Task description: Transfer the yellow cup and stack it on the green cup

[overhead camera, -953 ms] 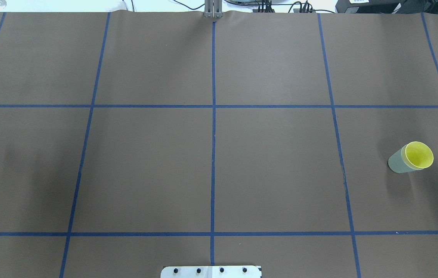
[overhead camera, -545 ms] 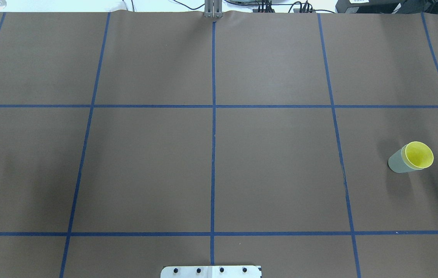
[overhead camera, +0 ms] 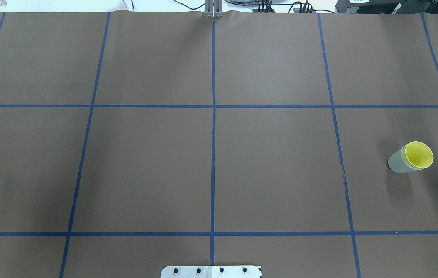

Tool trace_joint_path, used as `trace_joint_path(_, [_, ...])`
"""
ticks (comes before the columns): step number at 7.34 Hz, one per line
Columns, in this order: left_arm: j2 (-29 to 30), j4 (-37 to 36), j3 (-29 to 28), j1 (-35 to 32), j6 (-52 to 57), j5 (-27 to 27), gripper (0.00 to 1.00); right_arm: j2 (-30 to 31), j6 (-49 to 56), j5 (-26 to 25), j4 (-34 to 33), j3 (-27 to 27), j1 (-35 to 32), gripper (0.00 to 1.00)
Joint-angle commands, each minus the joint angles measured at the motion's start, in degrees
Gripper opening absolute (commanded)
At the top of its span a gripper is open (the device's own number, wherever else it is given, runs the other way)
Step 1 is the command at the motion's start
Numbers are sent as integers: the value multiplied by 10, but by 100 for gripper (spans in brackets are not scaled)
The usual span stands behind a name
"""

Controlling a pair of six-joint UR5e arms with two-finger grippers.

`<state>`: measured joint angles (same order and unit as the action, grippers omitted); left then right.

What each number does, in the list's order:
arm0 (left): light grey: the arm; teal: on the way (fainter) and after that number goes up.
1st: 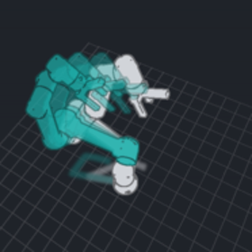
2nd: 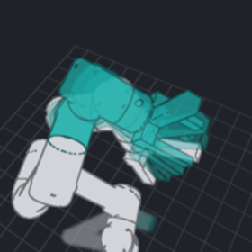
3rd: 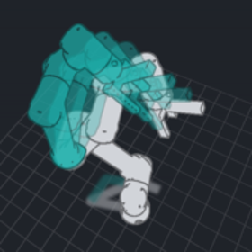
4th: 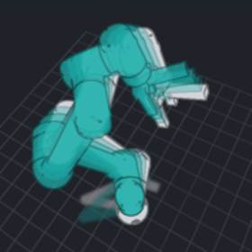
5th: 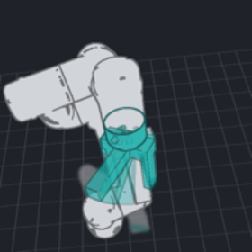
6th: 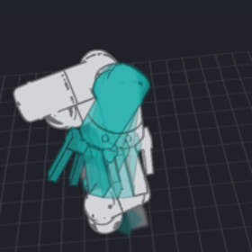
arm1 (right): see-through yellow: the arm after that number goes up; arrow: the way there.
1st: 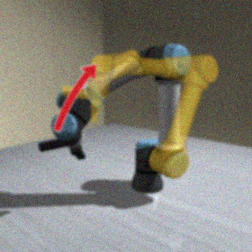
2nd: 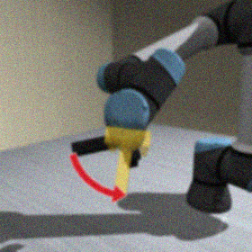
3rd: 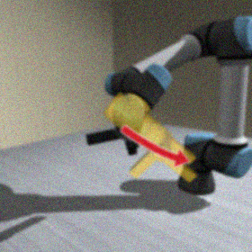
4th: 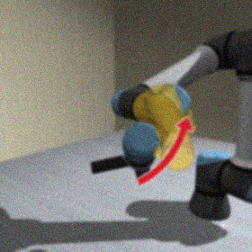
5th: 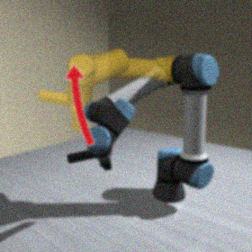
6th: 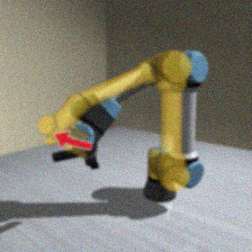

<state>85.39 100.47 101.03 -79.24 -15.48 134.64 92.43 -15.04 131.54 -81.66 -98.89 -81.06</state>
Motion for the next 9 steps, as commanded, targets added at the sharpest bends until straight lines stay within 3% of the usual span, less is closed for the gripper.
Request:
trace_joint_path(1, [23,4,-27,3,-2,-26,100,1,0,-6,0,0,0,100])
trace_joint_path(4, [34,1,-21,3,6,-27,100,3,0,-7,3,5,1,100])
trace_joint_path(9, [48,-61,-34,-38,172,-25,100,3,12,11,-2,24,-12,100])
